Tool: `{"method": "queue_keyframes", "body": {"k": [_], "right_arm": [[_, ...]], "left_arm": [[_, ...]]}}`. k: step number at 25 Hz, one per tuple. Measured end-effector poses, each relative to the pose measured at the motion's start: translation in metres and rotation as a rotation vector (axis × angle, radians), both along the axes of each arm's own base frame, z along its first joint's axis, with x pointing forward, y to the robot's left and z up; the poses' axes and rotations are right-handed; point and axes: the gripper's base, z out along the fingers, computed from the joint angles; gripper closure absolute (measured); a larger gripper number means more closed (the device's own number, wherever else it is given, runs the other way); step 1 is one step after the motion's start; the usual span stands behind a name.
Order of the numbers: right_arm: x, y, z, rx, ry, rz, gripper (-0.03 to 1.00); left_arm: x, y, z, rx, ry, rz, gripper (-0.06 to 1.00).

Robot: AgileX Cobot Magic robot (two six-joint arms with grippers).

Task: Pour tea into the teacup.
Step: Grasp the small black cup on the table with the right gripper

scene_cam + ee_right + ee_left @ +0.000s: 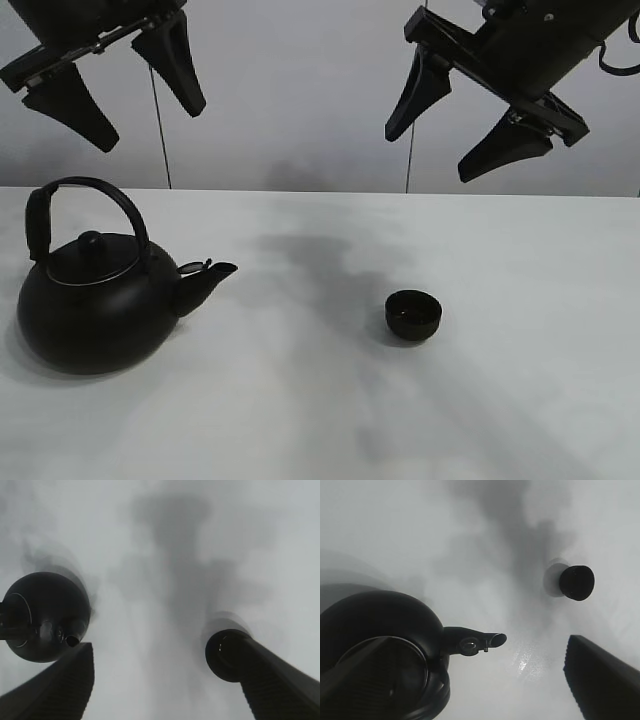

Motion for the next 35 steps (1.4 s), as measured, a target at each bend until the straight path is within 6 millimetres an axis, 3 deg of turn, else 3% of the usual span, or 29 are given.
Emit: {"method": "queue_keyframes", "body": {"k": [4, 8, 14, 21, 30, 35], "right_arm": [[-0.001, 0.005, -0.001, -0.040, -0.029, 0.047, 0.42], [-0.006, 0.030, -0.009, -0.165, -0.082, 0.180, 0.42], [-0.008, 0.063, -0.065, -0.450, -0.020, 0.320, 0.42], [-0.003, 0.071, -0.106, -0.506, 0.038, 0.329, 0.41], [0.001, 0.072, -0.129, -0.524, 0.073, 0.337, 0.42], [0.003, 0.073, -0.132, -0.517, 0.066, 0.304, 0.54]], "left_arm": [[0.000, 0.000, 0.000, 0.000, 0.000, 0.000, 0.29], [0.000, 0.000, 0.000, 0.000, 0.000, 0.000, 0.29], [0.000, 0.000, 0.000, 0.000, -0.001, 0.001, 0.29], [0.000, 0.000, 0.000, 0.000, -0.002, 0.001, 0.29], [0.000, 0.000, 0.000, 0.000, -0.003, 0.002, 0.29], [0.000, 0.000, 0.000, 0.000, -0.003, 0.001, 0.29]]}}
